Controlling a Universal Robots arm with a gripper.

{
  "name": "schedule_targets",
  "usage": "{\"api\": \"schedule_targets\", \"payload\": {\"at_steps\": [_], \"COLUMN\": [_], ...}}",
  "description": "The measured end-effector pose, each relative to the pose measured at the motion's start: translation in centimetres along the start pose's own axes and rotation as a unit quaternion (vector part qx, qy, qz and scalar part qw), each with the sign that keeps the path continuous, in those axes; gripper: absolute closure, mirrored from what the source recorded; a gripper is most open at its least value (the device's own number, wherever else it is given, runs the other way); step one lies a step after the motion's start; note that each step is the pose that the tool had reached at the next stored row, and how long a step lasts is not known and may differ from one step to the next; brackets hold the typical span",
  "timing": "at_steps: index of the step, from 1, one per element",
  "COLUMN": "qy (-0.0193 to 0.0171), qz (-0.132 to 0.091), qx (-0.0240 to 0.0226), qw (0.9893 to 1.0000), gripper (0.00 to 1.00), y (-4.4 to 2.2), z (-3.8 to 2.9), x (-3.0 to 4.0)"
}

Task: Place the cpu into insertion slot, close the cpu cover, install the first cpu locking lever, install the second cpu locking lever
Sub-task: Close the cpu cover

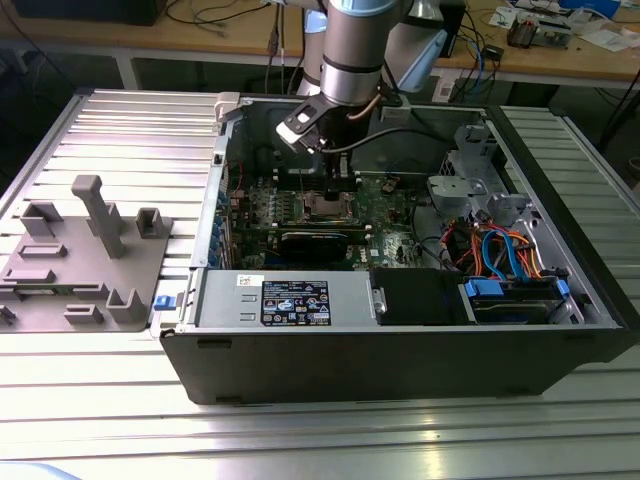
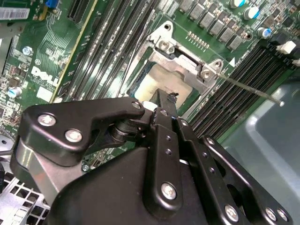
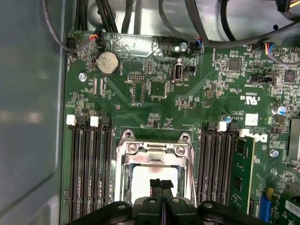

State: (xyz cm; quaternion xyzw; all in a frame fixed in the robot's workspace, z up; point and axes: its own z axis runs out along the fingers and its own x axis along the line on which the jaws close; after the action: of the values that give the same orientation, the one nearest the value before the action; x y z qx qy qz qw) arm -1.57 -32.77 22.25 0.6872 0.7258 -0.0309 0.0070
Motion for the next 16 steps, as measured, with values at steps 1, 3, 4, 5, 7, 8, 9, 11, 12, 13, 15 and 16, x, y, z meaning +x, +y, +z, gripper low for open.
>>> {"api": "schedule_targets", "payload": {"at_steps": [1, 3, 4, 5, 7, 8, 9, 11, 12, 13, 15, 16], "qy": [0.0, 0.0001, 0.0001, 0.0001, 0.0001, 0.0001, 0.0001, 0.0, 0.0001, 0.0001, 0.0, -0.0001], "qz": [0.0, 0.0, 0.0, 0.0, 0.0, 0.0, 0.0, 0.0, 0.0, 0.0, 0.0, 0.0], "qx": [0.0, 0.0, 0.0, 0.0, 0.0, 0.0, 0.0, 0.0, 0.0, 0.0, 0.0, 0.0], "qw": [1.0, 1.0, 1.0, 1.0, 1.0, 1.0, 1.0, 1.0, 1.0, 1.0, 1.0, 1.0], "gripper": [0.89, 0.89, 0.89, 0.89, 0.89, 0.89, 0.89, 0.89, 0.89, 0.89, 0.89, 0.89], "y": [-0.12, -0.59, -0.98, -1.26, -1.41, -1.45, -1.48, -1.55, -1.61, -1.66, -1.86, -1.97], "z": [0.07, 0.41, 0.57, 0.68, 0.88, 0.99, 1.09, 1.34, 1.42, 1.48, 1.67, 1.74], "x": [0.01, 0.06, 0.08, 0.11, 0.13, 0.13, 0.14, 0.16, 0.17, 0.18, 0.2, 0.21]}}
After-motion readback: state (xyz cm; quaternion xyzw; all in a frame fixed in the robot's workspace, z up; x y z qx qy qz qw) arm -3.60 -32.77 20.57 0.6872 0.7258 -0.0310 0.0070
